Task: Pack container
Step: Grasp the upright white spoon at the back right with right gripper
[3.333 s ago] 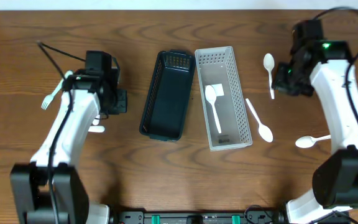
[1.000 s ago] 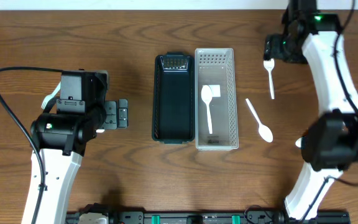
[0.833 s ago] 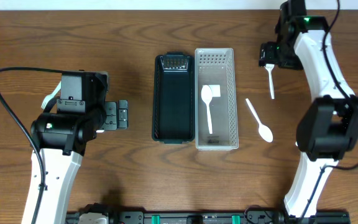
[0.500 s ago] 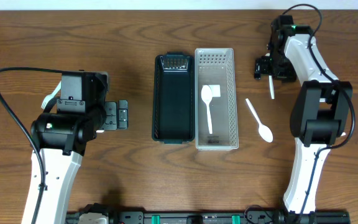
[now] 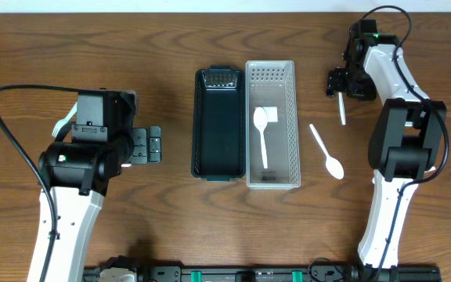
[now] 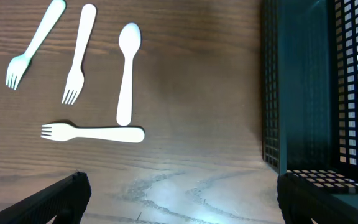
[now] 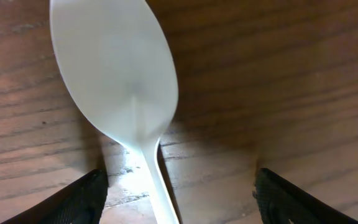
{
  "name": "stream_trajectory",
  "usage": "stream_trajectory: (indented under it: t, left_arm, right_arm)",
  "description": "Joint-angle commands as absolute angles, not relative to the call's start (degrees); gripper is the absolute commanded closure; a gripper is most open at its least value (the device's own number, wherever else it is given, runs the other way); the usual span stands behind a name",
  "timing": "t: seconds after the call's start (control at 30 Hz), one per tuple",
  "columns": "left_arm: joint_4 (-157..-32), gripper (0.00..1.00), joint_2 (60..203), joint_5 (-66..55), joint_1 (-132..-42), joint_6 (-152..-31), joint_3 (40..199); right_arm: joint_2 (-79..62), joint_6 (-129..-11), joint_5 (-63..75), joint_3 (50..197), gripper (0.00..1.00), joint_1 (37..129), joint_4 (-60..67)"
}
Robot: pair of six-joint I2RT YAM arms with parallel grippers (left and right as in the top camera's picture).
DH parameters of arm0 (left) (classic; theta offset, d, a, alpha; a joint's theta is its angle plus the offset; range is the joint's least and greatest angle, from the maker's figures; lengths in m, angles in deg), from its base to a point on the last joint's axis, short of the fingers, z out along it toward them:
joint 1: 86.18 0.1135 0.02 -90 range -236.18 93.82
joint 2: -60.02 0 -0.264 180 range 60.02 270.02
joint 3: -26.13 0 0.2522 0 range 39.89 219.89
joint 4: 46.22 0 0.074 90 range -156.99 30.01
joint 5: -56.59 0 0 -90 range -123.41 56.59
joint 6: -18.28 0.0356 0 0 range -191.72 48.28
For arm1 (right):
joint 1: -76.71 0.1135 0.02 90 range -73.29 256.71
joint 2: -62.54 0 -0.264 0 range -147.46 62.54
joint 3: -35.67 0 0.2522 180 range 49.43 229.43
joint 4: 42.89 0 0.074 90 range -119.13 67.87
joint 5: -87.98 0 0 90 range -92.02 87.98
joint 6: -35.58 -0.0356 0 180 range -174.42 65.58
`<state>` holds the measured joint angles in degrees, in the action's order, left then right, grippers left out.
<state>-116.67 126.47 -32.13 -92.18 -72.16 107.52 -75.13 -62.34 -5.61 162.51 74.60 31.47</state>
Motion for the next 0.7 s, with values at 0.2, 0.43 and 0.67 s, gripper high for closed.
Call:
stream_trajectory:
  t: [0.2,0.43,0.67]
  left_arm:
    - [-116.9,0.02,126.7,-32.6,-91.9,-73.1,108.6]
    - [-116.9,0.02,126.7,-32.6,-91.9,-73.1,108.6]
    - [-116.9,0.02,126.7,-32.6,-91.9,-73.0,108.6]
  right_arm:
    - [-80.2,-59.9,-6.3,162.6,0.58,74.9,32.4]
    - [-80.2,-59.9,-6.3,162.6,0.92,75.0,33.0]
    - [-79.7,-60.2,-6.3,162.8,0.99,75.3,34.6]
